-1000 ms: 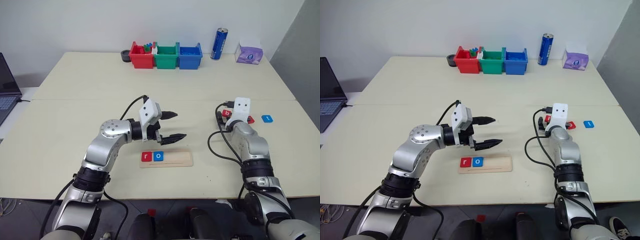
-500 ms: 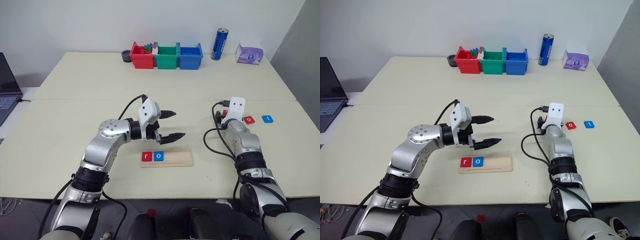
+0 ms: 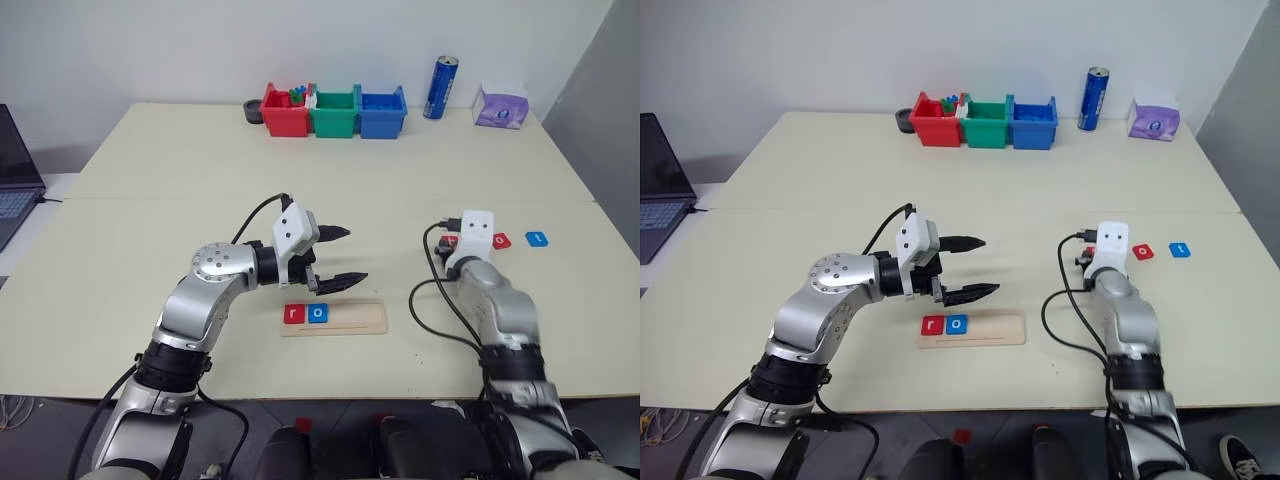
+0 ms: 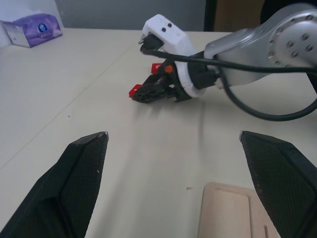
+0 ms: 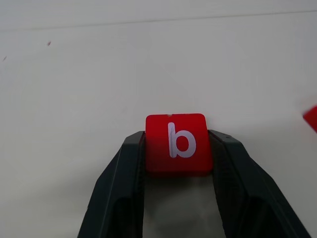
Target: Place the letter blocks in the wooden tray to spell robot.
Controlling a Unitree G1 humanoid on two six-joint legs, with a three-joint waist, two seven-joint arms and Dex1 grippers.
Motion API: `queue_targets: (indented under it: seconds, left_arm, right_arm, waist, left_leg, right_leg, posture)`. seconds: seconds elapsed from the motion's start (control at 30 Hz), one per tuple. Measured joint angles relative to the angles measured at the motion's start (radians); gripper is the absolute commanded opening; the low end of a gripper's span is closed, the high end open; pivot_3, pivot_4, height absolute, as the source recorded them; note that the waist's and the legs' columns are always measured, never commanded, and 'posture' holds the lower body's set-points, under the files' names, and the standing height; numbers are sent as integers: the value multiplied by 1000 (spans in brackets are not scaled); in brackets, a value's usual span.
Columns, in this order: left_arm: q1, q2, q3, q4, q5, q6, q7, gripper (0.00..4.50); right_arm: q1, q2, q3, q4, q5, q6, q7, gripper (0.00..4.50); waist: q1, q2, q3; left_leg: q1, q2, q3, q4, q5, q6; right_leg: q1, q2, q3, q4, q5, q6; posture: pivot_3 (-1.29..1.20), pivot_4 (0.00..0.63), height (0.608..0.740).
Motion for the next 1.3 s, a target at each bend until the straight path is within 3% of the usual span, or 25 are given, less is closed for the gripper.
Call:
queue_targets:
  seconds: [0.13, 0.37, 0.57, 1.03, 1.3]
  left_arm:
    - [72, 29, -2, -76, -33, 35, -24, 4500]
    - [114, 73, -2, -161, -82, 67, -40, 4500]
    - [149, 108, 0, -203, -112, 89, -44, 4500]
    - [152, 124, -2, -231, -136, 101, -48, 4500]
    - [132, 124, -4, -218, -136, 98, -70, 4500]
  right_arm:
    - [142, 13, 23, -359, 52, 324, 14, 1465]
    - [197, 94, 54, -614, 77, 631, 21, 1465]
    - [198, 98, 55, -670, 79, 717, 43, 1465]
    - [192, 135, 52, -669, 24, 725, 39, 1465]
    - [189, 141, 51, -664, 4, 726, 42, 4108]
  waist:
    - [0, 0, 0]
    - [-2, 0, 0]
    - [-2, 0, 0]
    - [-2, 0, 0]
    - [-2, 0, 0]
  left_leg:
    - [0, -1, 0, 0, 0, 0]
    - [2, -2, 0, 0, 0, 0]
    - [1, -2, 0, 0, 0, 0]
    - [0, -2, 0, 0, 0, 0]
    - [0, -2, 0, 0, 0, 0]
  right_leg:
    - [0, 0, 0, 1, 0, 0]
    - [0, 2, 0, 0, -2, 3]
    - [1, 2, 0, -3, -1, 2]
    - [1, 2, 0, -5, -1, 3]
    - [1, 2, 0, -6, -1, 2]
  posture:
    - [0, 150, 740]
    - [0, 150, 740]
    - [0, 150, 740]
    - [0, 150, 740]
    - [0, 150, 740]
